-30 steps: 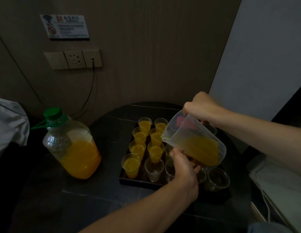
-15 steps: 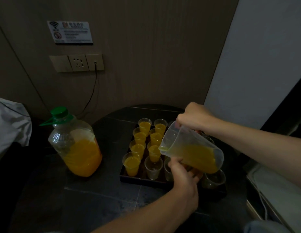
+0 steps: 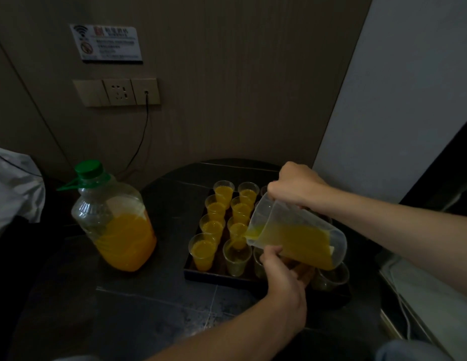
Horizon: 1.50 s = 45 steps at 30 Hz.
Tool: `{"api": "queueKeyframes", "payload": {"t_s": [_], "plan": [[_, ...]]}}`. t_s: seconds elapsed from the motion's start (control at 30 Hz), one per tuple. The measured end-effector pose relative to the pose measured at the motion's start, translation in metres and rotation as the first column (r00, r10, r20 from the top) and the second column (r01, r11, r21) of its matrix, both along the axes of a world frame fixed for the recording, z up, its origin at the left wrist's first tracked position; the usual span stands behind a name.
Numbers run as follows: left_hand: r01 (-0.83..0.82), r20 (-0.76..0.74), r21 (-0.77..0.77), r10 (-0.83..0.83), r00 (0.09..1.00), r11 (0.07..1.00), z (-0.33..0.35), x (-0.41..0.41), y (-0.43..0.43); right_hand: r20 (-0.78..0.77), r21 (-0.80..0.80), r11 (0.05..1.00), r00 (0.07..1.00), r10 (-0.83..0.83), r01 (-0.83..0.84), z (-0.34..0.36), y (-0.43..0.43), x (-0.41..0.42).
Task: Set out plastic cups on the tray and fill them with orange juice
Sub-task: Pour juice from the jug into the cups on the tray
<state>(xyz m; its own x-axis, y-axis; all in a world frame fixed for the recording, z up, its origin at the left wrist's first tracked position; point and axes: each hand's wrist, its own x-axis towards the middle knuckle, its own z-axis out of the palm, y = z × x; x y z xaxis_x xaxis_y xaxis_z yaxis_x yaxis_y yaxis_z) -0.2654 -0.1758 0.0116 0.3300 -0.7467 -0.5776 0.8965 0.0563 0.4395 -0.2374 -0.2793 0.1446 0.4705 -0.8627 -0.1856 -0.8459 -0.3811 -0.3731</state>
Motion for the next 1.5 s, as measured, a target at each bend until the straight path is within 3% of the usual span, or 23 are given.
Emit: {"api": "queueKeyframes", "payload": {"t_s": [1.5], "plan": [[0.005, -0.052, -0.012, -0.005, 0.999, 1.000, 0.012, -0.006, -0.004, -0.050, -0.055, 0.997, 0.997, 0.054, -0.056, 0.013, 0.002, 0.001]]}}
